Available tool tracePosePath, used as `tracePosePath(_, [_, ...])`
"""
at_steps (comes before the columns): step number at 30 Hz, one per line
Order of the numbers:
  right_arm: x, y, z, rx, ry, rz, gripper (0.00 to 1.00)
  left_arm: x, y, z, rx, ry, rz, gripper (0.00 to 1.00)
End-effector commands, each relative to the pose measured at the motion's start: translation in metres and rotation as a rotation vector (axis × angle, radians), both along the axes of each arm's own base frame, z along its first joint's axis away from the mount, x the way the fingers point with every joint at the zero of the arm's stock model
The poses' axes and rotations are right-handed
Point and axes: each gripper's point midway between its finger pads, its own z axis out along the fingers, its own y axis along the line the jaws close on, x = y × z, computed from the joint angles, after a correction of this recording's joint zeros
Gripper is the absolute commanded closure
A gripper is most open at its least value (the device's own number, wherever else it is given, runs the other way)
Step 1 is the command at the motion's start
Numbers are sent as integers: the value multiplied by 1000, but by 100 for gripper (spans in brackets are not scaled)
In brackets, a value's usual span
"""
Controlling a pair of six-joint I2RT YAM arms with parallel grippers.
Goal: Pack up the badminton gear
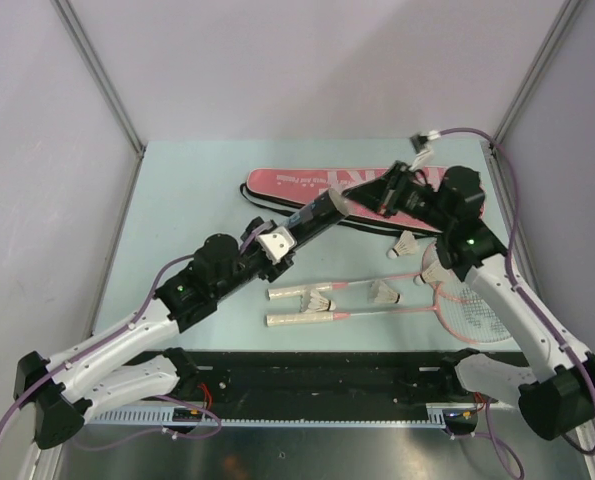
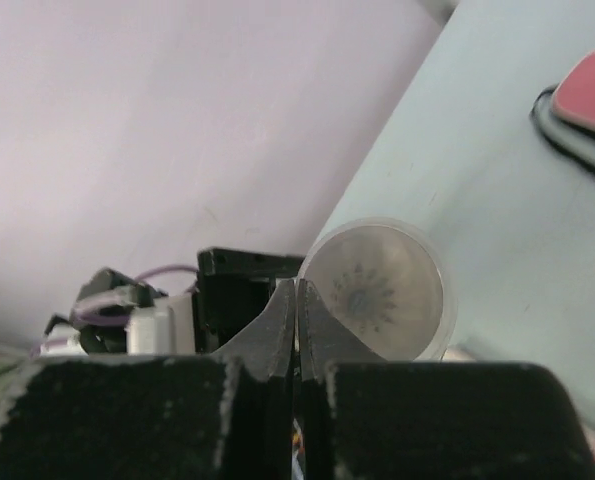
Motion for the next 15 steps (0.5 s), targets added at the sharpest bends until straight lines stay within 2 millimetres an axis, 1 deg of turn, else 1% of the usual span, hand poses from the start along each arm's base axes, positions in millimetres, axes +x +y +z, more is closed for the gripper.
tracePosePath(1, [-1,-42,67,178,-130,-124,100,7,18,-4,26,19,86,92])
tracePosePath(3, [-2,-52,74,197,-146,-149,100,6,18,-5,30,17,80,94])
tracePosePath(7, [-3,-61,75,184,-162,-184,100,6,18,-5,31,16,81,95])
tracePosePath(9, [2,-60,66,153,-153,-192,100,5,19,-3,27,11,81,95])
tracePosePath(10, [5,-58,60,133,-152,-194,100,6,19,-3,27,10,84,95])
tracePosePath(11, [14,-59,52,101,-143,-242,100,8,23,-2,27,6,112,92])
tracePosePath(12, [20,-62,43,14,-213,-284,100,10,25,3,16,2,132,91])
tracePosePath(13, [29,-61,29,-43,-205,-319,100,13,29,5,16,-3,159,92])
tracePosePath(14, [39,-64,9,-115,-178,-375,100,15,33,9,8,-11,186,92])
tracePosePath(15, [46,-63,-4,-179,-189,-387,100,18,44,16,-1,-32,244,92])
